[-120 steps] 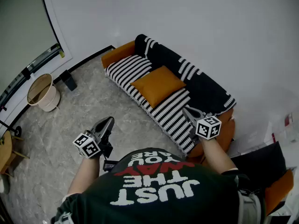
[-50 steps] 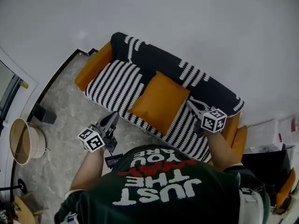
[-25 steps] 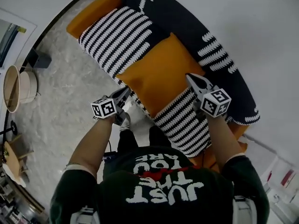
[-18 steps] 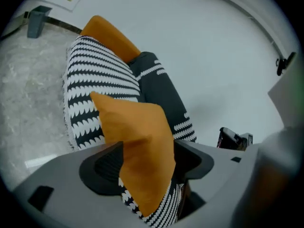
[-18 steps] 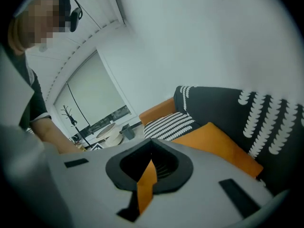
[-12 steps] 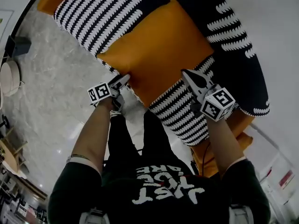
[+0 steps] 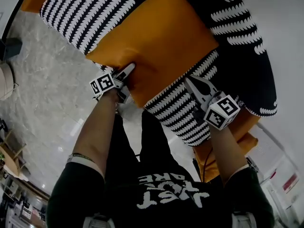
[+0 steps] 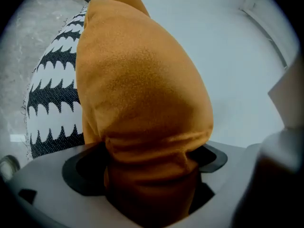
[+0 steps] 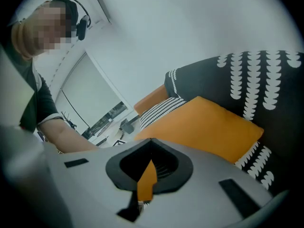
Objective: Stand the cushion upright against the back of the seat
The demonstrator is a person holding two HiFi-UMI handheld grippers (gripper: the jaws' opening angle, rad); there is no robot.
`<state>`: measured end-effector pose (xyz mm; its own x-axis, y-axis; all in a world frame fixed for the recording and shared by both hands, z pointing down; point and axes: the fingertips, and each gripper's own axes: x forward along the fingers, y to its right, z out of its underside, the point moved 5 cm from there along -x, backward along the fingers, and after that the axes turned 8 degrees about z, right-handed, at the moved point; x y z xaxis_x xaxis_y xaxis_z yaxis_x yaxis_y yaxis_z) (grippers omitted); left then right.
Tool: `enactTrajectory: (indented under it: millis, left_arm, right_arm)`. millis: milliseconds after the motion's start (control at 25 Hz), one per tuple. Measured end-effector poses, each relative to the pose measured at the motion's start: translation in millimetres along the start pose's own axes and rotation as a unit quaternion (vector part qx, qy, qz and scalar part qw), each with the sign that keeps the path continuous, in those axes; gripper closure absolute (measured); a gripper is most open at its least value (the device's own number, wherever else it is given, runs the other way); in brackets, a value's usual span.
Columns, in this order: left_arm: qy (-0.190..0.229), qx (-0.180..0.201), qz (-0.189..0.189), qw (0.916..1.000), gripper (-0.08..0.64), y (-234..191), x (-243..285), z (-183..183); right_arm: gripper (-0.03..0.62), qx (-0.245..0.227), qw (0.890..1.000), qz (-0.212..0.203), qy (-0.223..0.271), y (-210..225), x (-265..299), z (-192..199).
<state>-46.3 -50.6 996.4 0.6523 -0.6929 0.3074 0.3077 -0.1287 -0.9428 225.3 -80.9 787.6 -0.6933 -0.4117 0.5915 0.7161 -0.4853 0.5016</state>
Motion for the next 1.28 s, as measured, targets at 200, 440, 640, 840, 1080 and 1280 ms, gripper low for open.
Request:
enactTrajectory:
  millis: [200,440,640,840,1080,1280]
  left_arm:
    - [-0.027,0.034,0.006,0.999,0.244,25,7,2]
    - [-0.038,0.082,0.013,0.9958,0.407,86,1,-14]
    - [-0.029,0.13,0.01,0.991,0.443,138,-15,-43]
    - [-0.037,0.182,-0.011,0.9825,0.448,188,-33,-58]
    - [-0.053,0.275,-0.032,0.9595,0.443,261,-69,-93]
    - [-0.06,0.357,-0.062,0.9301,0.442,323,-100,-126]
  right_arm:
    - [0.569,0.003,1.0,0.009,-0.001,5,-14,-3]
    - [0.569,-0.009,1.0,0.014,0.005,-13,-27,-37]
    - [0.569,-0.02,1.0,0.016,0.015,-28,-36,-76]
    - [0.569,-0.04,0.999,0.016,0.031,-32,-66,-106]
    - [0.569,-0.058,0.997,0.016,0.042,-44,-94,-140]
    - [0.569,-0.076,0.995,0.006,0.062,-54,-112,-168]
